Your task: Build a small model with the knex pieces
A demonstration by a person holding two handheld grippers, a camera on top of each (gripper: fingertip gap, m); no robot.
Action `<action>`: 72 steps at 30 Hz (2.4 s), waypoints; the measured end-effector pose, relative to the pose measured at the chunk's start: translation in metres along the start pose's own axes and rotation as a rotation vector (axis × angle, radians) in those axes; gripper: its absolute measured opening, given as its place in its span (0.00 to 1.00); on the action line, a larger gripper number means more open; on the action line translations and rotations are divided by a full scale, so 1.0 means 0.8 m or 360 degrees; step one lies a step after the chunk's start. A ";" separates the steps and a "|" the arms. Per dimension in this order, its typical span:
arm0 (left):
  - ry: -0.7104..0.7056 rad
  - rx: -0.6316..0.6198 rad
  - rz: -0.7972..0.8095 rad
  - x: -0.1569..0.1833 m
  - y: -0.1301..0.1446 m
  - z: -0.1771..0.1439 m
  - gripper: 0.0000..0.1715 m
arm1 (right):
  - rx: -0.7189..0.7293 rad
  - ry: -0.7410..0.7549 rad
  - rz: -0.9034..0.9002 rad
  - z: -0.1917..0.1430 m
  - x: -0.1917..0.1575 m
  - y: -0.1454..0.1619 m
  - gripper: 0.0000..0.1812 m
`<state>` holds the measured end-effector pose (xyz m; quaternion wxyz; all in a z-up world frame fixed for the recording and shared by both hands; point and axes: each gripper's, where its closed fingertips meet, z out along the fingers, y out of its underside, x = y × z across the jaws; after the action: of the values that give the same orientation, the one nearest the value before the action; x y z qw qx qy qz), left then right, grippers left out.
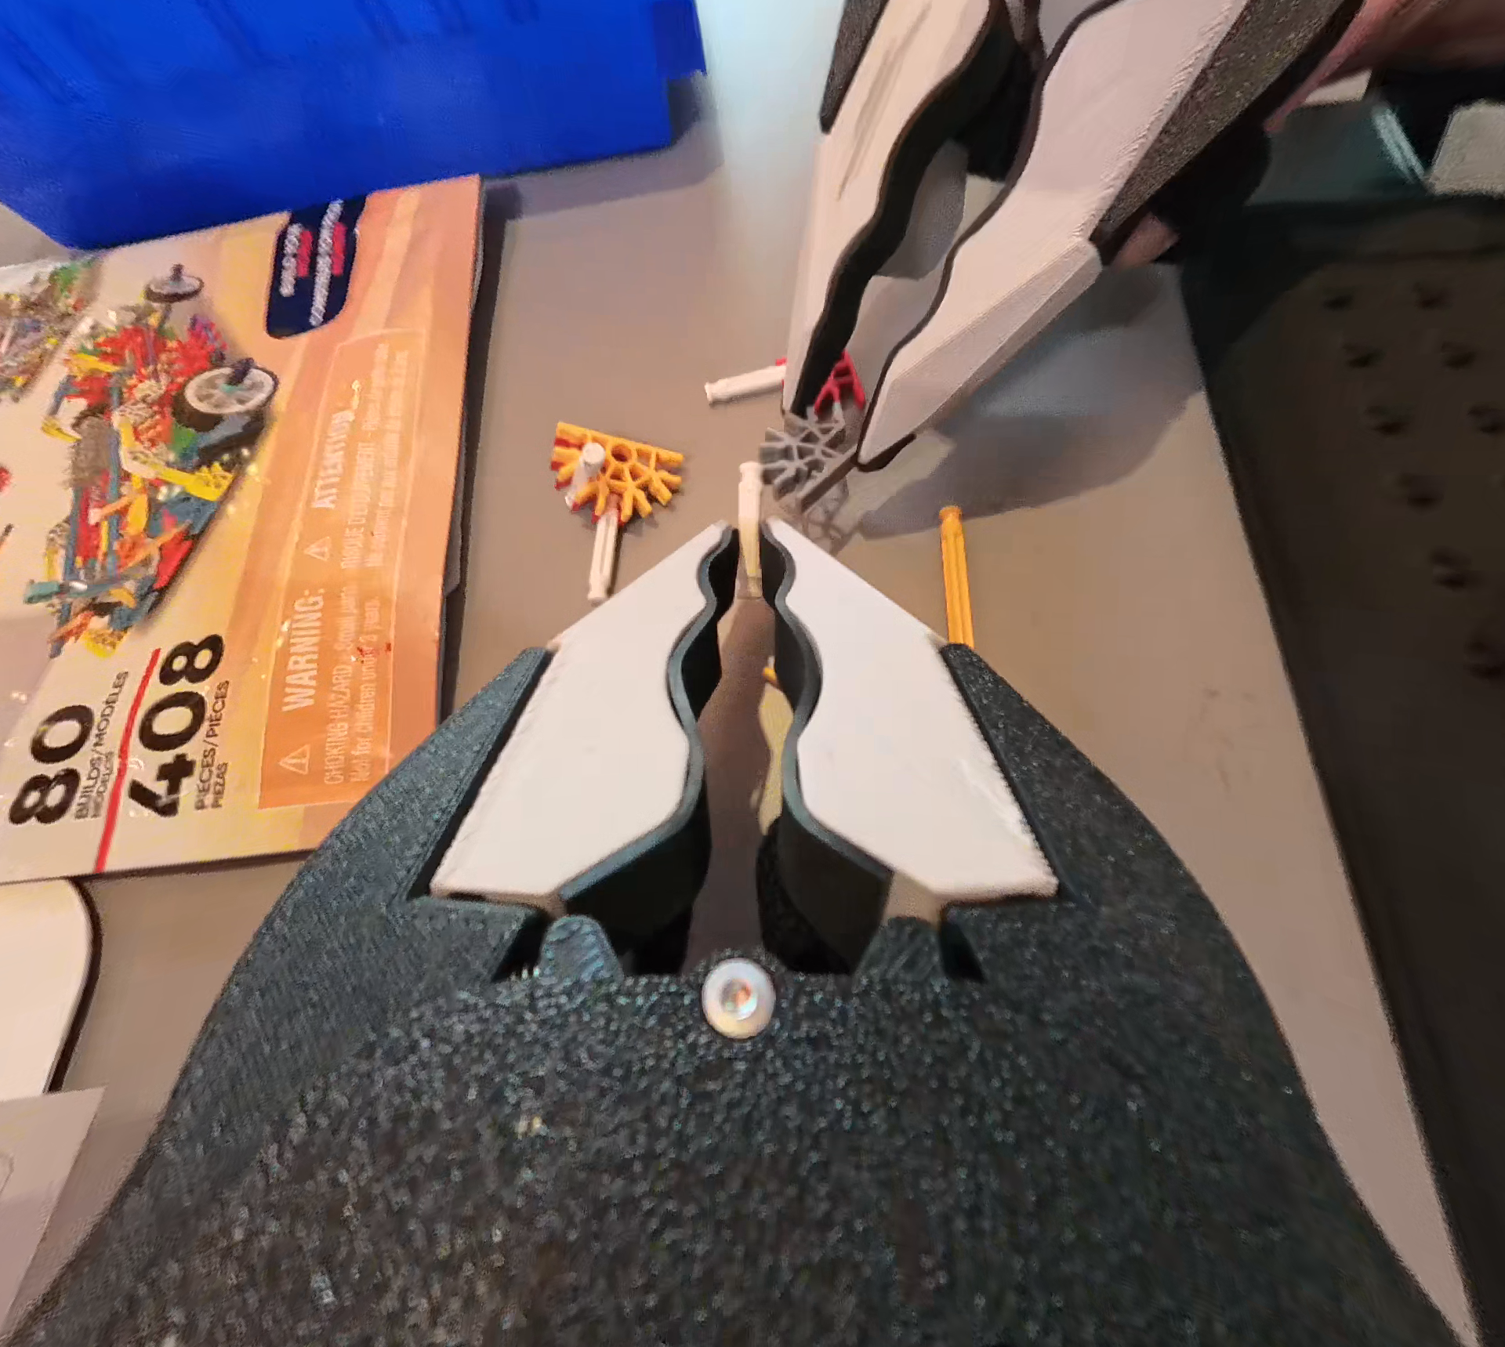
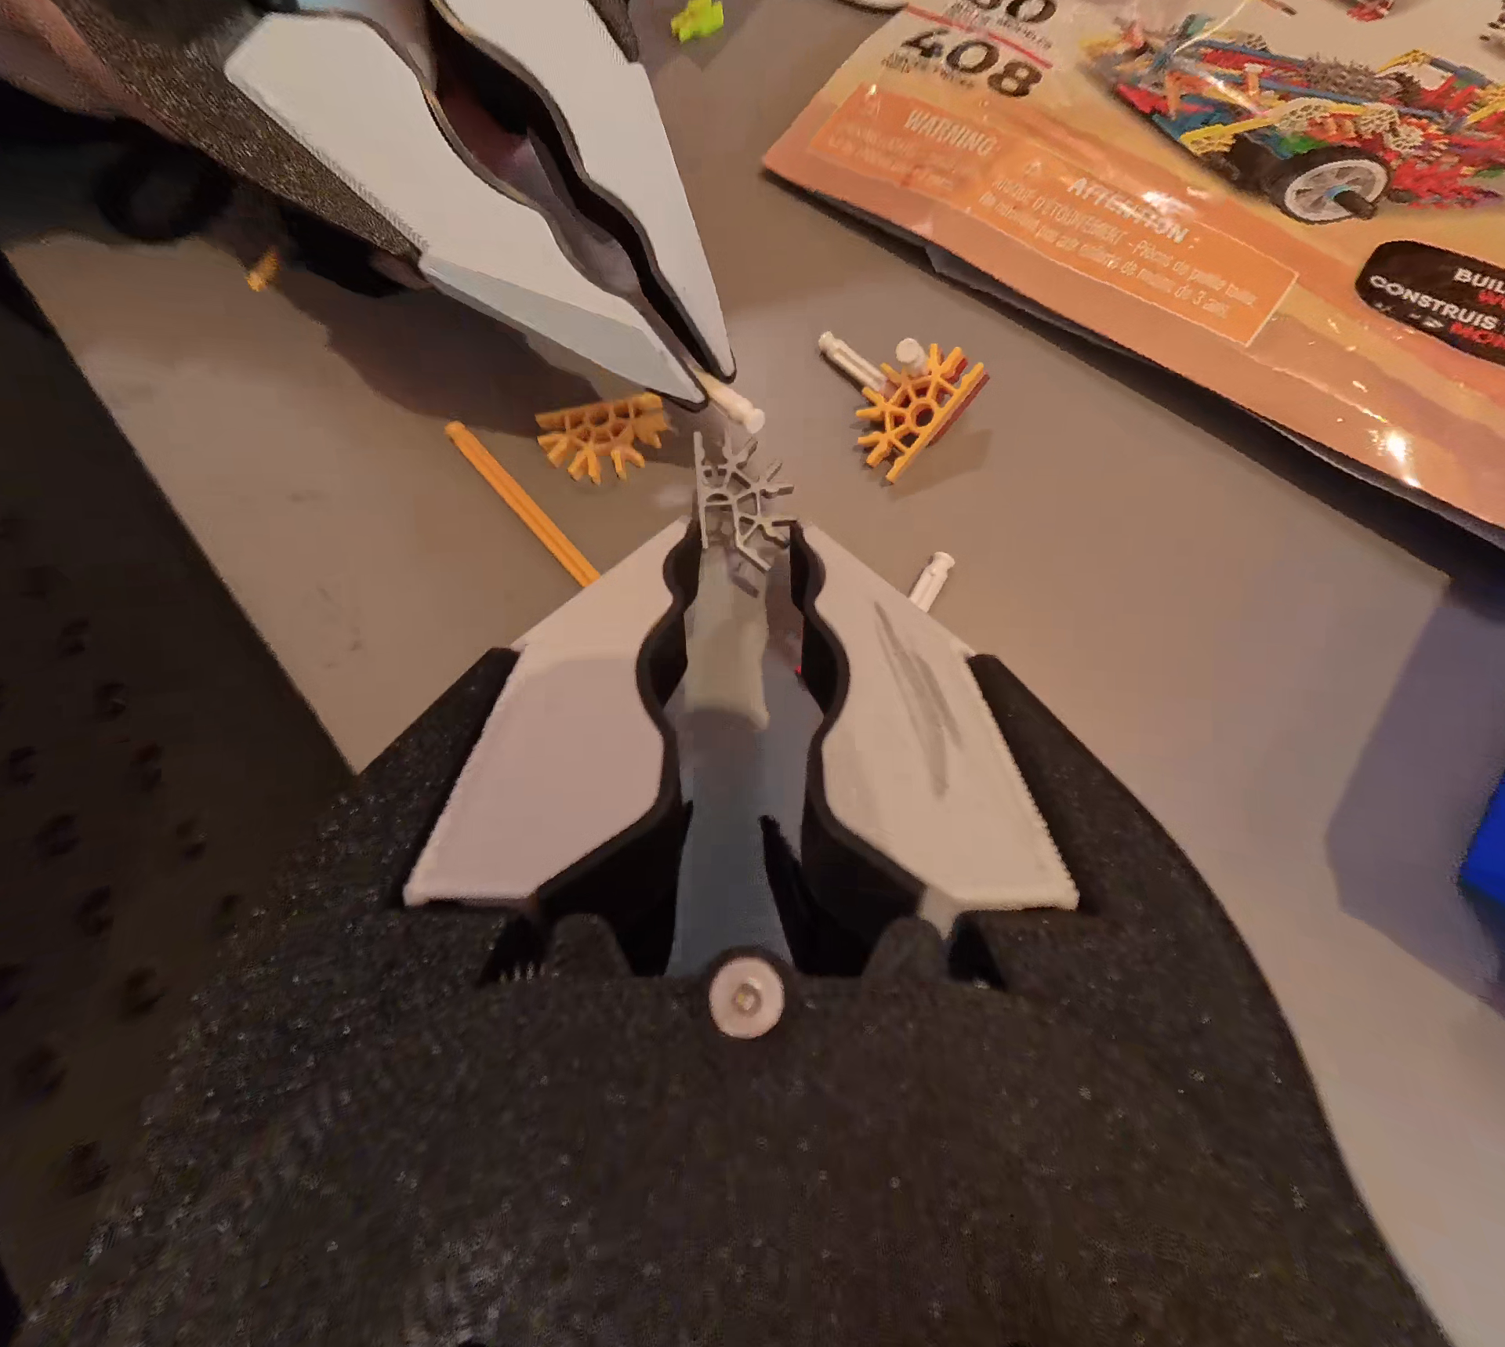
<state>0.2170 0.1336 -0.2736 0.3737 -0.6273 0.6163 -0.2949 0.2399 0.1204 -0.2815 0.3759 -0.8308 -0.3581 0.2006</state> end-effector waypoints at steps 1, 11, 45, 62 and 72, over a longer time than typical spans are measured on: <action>0.0000 0.0041 -0.0013 -0.001 -0.005 -0.002 0.02 | 0.0046 -0.0015 0.0033 -0.003 0.000 -0.005 0.11; 0.0056 0.0317 -0.0057 0.005 -0.036 -0.020 0.02 | 0.0339 -0.0160 0.0277 -0.024 -0.002 -0.030 0.11; -0.0260 -0.0249 0.0895 0.084 0.043 -0.059 0.00 | -0.0155 -0.0177 -0.0338 0.009 -0.106 0.006 0.11; -0.0370 -0.0391 0.0892 0.081 0.061 -0.060 0.01 | -0.0261 -0.0089 -0.0438 0.022 -0.111 0.018 0.11; -0.0369 -0.0335 0.0836 0.080 0.058 -0.057 0.06 | -0.0238 -0.0103 -0.0398 0.021 -0.109 0.015 0.11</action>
<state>0.1573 0.0669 -0.2931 0.4381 -0.5111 0.7378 -0.0491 0.1773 0.0575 -0.2955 0.3232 -0.7986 -0.4846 0.1515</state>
